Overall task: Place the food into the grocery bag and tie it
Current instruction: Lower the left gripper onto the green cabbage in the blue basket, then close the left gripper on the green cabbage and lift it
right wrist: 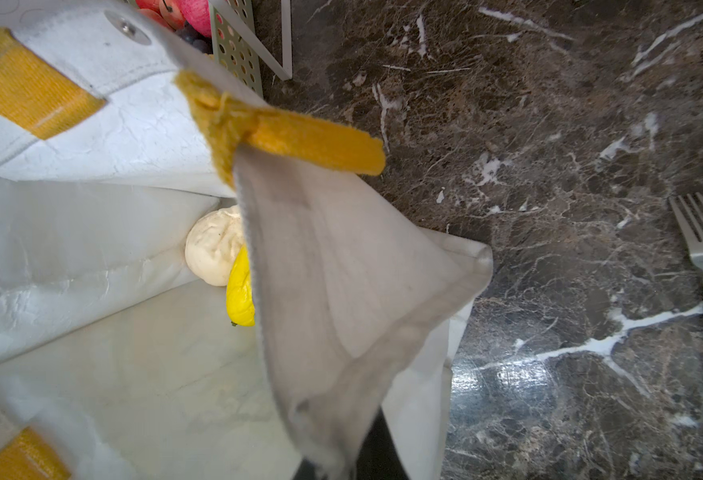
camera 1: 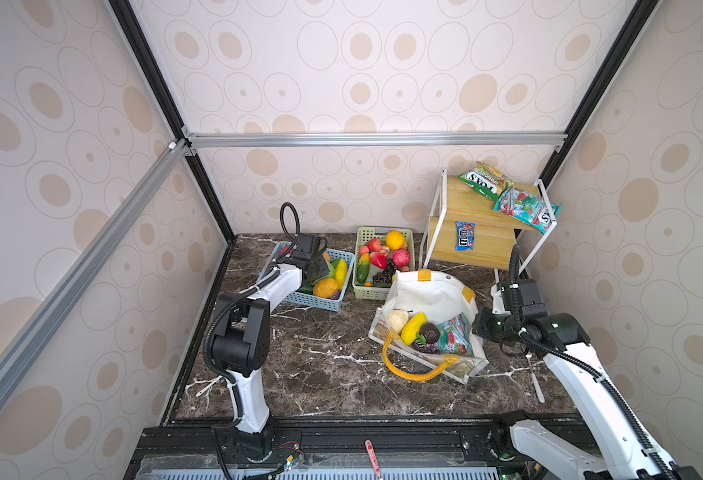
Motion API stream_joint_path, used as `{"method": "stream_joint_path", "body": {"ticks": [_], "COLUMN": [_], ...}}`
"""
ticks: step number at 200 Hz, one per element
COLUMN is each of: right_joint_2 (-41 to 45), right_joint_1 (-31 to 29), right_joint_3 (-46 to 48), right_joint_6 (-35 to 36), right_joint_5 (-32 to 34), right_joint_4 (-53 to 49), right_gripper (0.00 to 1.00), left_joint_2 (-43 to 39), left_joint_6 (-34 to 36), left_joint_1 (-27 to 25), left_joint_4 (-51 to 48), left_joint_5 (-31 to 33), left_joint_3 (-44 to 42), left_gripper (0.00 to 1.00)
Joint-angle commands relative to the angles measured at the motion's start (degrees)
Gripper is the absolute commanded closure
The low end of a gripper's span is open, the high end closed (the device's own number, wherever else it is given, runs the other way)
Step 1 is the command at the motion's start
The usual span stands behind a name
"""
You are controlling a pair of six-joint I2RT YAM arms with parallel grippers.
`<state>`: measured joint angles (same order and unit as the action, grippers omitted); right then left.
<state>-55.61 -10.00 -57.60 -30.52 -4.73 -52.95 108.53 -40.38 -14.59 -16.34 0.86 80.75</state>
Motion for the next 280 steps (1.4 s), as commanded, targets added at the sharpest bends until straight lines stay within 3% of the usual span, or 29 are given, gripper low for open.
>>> {"method": "stream_joint_path", "body": {"ticks": [1,43,63,217,280], "right_joint_2": [-0.4,-0.2,-0.1,0.2,0.1], "right_joint_1": [0.0,0.0,0.0,0.0,0.0], "right_joint_3": [0.5,1.1,1.4,1.7,1.4], "right_joint_6": [-0.4,-0.7,-0.7,-1.3,-1.2], "right_joint_5": [-0.9,-0.9,-0.8,-0.7,-0.4], "right_joint_4": [-1.8,-1.7,-1.7,-1.3,-1.4], "right_gripper": [0.91,0.91,0.91,0.91,0.91], "left_joint_2": [1.5,1.2,0.5,-6.2,-10.7], "left_joint_6": [0.3,0.8,1.1,2.5,1.4], "left_joint_1": [0.1,0.1,0.1,0.1,0.1], "left_joint_4": [-0.1,-0.7,-0.8,-3.5,-2.2], "left_joint_5": [-1.5,-2.6,-3.1,-4.8,-10.3], "left_joint_3": [0.2,2.1,3.1,9.8,10.5], "left_gripper": [0.65,0.73,0.81,0.83,0.83]}}
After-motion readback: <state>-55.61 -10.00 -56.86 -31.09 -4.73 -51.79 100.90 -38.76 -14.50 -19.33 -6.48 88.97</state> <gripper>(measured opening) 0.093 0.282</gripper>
